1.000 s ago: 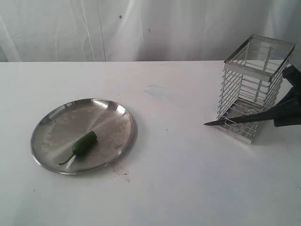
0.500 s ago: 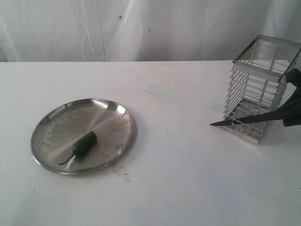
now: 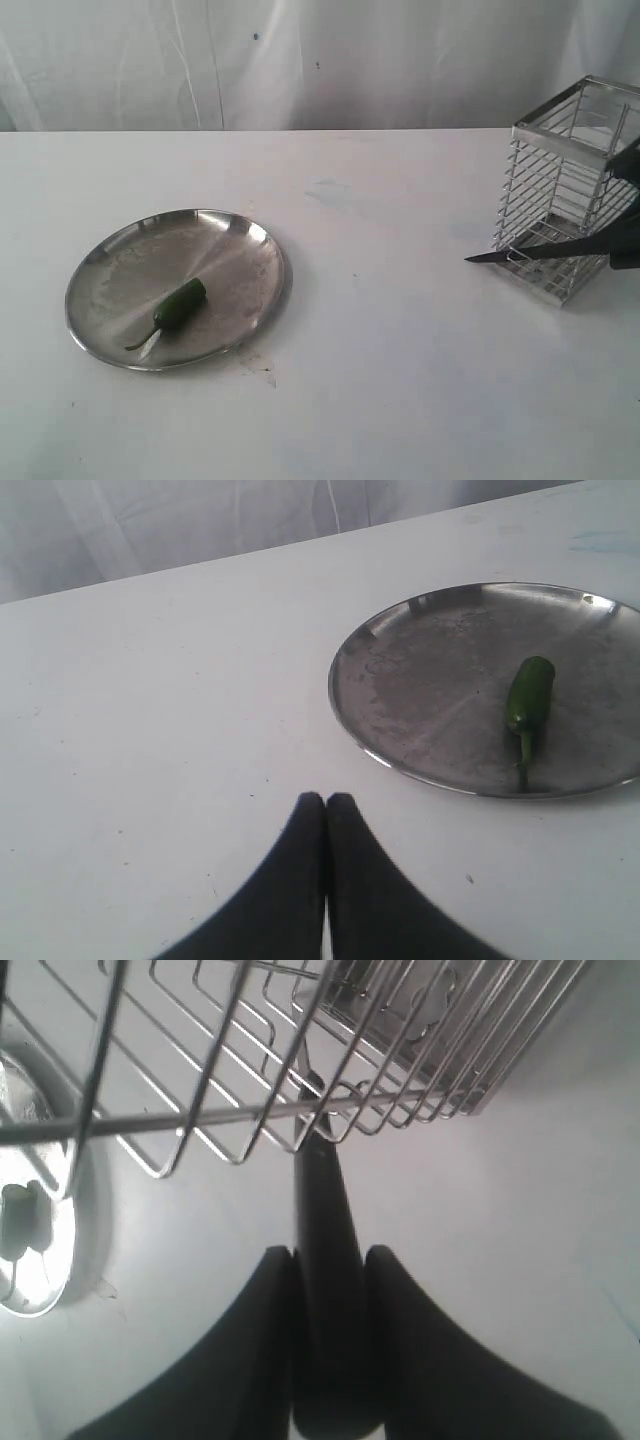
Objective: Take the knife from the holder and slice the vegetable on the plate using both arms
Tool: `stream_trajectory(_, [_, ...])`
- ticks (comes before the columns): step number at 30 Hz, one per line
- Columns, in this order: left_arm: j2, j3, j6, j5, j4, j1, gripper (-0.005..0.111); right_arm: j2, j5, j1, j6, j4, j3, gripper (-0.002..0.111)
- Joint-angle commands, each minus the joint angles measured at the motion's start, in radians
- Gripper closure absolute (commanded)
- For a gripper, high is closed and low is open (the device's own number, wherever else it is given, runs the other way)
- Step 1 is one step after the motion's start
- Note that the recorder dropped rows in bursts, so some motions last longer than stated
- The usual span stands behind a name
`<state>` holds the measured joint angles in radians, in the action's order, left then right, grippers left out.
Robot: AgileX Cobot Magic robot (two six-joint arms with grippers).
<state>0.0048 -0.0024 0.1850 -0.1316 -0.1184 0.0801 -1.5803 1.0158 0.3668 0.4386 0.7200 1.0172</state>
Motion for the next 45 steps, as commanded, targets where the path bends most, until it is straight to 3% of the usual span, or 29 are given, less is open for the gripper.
stream_trajectory(1, [-0.005,0.002,-0.001,0.005,-0.007,-0.007,0.107,0.003,-0.055,0.001,0.010,-0.022,-0.053,0.108])
stream_trajectory(3, [-0.005,0.002,-0.001,0.005,-0.007,-0.007,0.107,0.003,-0.053,0.001,0.010,-0.011,-0.063,0.106])
stream_trajectory(8, [-0.005,0.002,-0.001,0.005,-0.007,-0.007,0.107,0.003,-0.028,0.001,0.010,-0.054,-0.063,0.085])
stream_trajectory(13, [-0.005,0.002,-0.001,0.005,-0.007,-0.007,0.107,0.003,-0.014,0.001,-0.012,-0.123,-0.063,0.074])
stream_trajectory(19, [-0.005,0.002,-0.001,0.005,-0.007,-0.007,0.107,0.003,-0.012,0.001,-0.084,-0.126,-0.063,0.073])
stream_trajectory(27, [-0.005,0.002,-0.001,0.005,-0.007,-0.007,0.107,0.016,-0.003,0.001,-0.095,-0.110,-0.063,0.063])
stream_trajectory(39, [-0.005,0.002,-0.001,0.005,-0.007,-0.007,0.107,0.083,0.056,0.003,-0.132,-0.120,-0.063,0.063])
stream_trajectory(45, [-0.005,0.002,-0.001,0.005,-0.007,-0.007,0.107,0.139,0.035,0.003,-0.254,-0.252,-0.063,0.063])
